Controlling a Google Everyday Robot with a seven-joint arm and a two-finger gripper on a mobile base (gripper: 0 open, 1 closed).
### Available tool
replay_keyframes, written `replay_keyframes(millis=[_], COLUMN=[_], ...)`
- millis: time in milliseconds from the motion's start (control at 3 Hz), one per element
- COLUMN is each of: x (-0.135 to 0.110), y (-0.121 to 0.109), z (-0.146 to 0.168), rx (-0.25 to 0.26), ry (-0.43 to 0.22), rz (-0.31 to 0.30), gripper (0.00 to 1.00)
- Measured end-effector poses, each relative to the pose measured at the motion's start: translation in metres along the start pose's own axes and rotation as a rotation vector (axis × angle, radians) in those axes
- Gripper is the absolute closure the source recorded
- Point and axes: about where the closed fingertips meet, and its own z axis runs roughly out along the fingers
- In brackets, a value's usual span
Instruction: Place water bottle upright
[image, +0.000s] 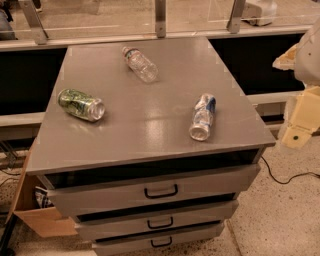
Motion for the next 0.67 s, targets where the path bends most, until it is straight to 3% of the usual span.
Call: replay_keyframes(millis=[333,667], x=[0.000,-0.022], y=[0.000,-0.029], z=[0.000,0.016], rx=[0.000,0.018], ry=[0.000,-0.073], rz=[0.000,0.022], gripper=[0.00,0.00])
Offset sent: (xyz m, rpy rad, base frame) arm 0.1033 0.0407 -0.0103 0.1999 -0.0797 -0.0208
